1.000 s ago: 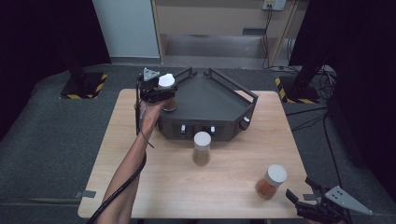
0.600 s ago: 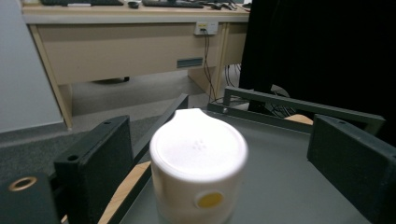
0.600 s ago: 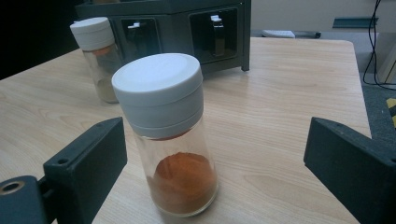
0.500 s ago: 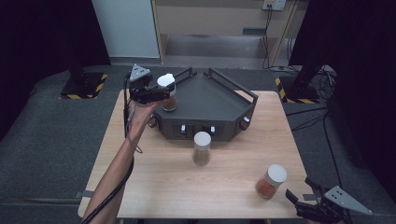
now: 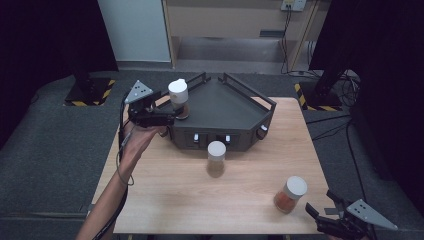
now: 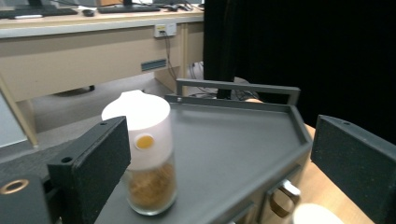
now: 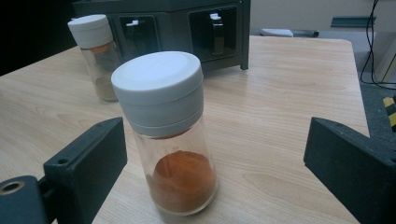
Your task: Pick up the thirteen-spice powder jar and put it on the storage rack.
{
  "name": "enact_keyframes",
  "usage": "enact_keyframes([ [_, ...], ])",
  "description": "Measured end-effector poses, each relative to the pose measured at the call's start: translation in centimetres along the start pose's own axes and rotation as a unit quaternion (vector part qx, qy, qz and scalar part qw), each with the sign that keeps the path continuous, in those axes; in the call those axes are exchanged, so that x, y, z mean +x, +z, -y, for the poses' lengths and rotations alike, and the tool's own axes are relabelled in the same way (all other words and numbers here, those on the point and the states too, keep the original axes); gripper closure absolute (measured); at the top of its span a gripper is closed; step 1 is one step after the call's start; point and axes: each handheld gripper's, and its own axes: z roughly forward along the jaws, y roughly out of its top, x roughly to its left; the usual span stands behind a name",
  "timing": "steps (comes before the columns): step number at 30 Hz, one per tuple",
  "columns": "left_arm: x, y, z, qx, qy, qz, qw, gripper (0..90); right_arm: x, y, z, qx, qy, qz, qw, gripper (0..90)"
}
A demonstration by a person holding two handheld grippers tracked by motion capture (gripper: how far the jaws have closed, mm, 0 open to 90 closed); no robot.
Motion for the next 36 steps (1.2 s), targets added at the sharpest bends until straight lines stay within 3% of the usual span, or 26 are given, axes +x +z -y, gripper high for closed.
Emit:
enact_keyframes([
  [10,-0.5,-2.7,2.9,-0.006,-0.003,0.041,0.9991,3.8,0.1,0.0,0.0,0.001,-0.001,0.001,1.0000,6.1],
  [14,-0.6,-3.7,4.3,0.000,0.001,0.045,0.9990,3.9,0.1,0.0,-0.1,0.002,-0.003,0.001,1.0000,6.1],
  [17,-0.5,-4.8,6.2,0.001,-0.010,0.046,0.9989,4.0,0.1,0.1,-0.1,0.002,-0.003,0.001,1.0000,6.1],
  [23,-0.4,-6.0,8.4,-0.001,-0.020,0.048,0.9986,4.0,0.1,0.1,-0.1,0.002,-0.005,0.001,1.0000,6.1],
  [31,-0.8,-7.7,11.6,0.001,-0.009,0.050,0.9987,4.1,0.2,0.1,-0.1,0.004,-0.006,0.001,1.0000,6.1],
  [36,-0.8,-8.8,13.8,-0.004,-0.021,0.049,0.9985,4.1,0.2,0.1,-0.1,0.004,-0.006,0.000,1.0000,6.2],
])
